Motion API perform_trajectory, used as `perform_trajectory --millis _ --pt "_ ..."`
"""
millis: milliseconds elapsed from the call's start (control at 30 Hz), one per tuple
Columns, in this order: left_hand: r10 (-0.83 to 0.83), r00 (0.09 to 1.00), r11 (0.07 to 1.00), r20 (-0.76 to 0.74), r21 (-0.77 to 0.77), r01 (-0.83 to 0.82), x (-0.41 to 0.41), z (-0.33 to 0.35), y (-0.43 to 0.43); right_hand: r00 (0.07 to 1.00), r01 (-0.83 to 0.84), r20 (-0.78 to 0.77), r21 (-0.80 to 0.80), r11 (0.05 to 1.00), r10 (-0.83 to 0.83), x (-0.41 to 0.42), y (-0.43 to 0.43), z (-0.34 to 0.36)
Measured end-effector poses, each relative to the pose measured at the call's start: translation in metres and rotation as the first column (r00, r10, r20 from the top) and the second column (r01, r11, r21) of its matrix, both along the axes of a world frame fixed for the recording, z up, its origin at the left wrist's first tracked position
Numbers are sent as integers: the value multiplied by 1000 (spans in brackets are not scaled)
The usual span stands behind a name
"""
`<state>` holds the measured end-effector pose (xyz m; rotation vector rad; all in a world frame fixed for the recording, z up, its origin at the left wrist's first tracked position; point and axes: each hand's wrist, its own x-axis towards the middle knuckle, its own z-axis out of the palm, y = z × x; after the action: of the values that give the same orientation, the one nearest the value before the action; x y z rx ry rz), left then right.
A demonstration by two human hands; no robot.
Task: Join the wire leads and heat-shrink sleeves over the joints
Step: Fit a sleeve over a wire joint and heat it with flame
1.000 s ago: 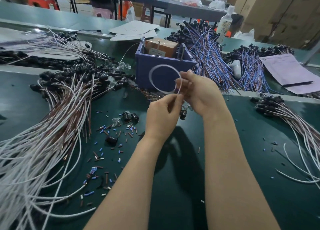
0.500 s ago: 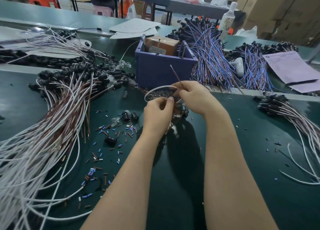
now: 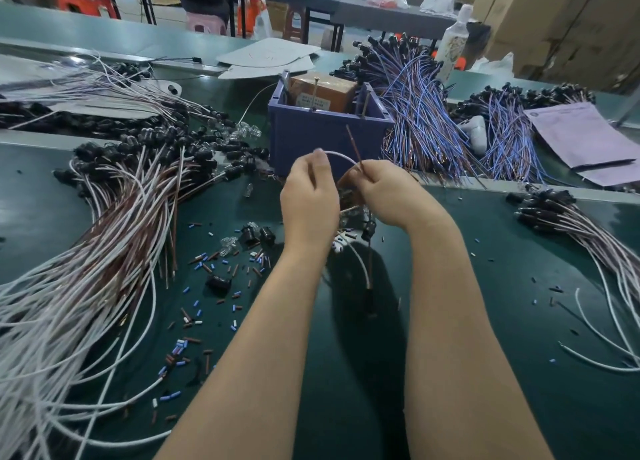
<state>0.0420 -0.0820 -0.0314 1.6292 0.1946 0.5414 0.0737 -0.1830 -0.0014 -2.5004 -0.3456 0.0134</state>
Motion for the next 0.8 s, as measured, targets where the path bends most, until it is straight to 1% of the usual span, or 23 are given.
perform_trajectory --millis 67,133,233,333,433,500,600,633,667,700,733,767,800 --pt "-71 997 979 -24 -191 65 8 13 4 998 -24 -53 -31 999 22 -2 0 1" --pt "-117 993 928 -33 -361 97 17 20 8 993 -51 -110 1 999 51 -3 1 1" --pt "-81 993 851 -90 -525 22 25 24 15 982 -88 -163 31 996 92 -5 4 2" --pt "21 995 811 -96 -581 -73 30 23 20 983 -118 -150 -45 992 110 -6 5 3" --pt "127 992 751 -15 -652 -106 30 23 25 984 -134 -123 -62 989 126 -5 5 4" --pt "193 981 695 19 -708 -123 28 24 30 978 -134 -161 -11 991 131 -4 8 2" --pt "253 967 624 19 -768 -148 26 28 37 946 -78 -298 186 979 132 -6 14 0" --pt "259 966 606 14 -781 -152 25 30 40 947 -67 -293 218 974 131 -6 16 0" --pt "263 965 598 11 -787 -154 23 32 42 961 -67 -253 186 980 113 -6 18 1" --pt "265 964 610 6 -776 -163 21 35 44 978 -73 -188 92 993 90 -6 20 3" --pt "265 964 642 -2 -746 -178 20 37 45 990 -68 -127 -1 998 67 -5 22 4" --pt "256 967 687 -10 -702 -189 18 40 46 996 -44 -85 -36 998 41 -4 23 4" --pt "228 974 736 -11 -653 -180 17 43 45 998 -12 -65 -17 1000 10 -3 24 4"
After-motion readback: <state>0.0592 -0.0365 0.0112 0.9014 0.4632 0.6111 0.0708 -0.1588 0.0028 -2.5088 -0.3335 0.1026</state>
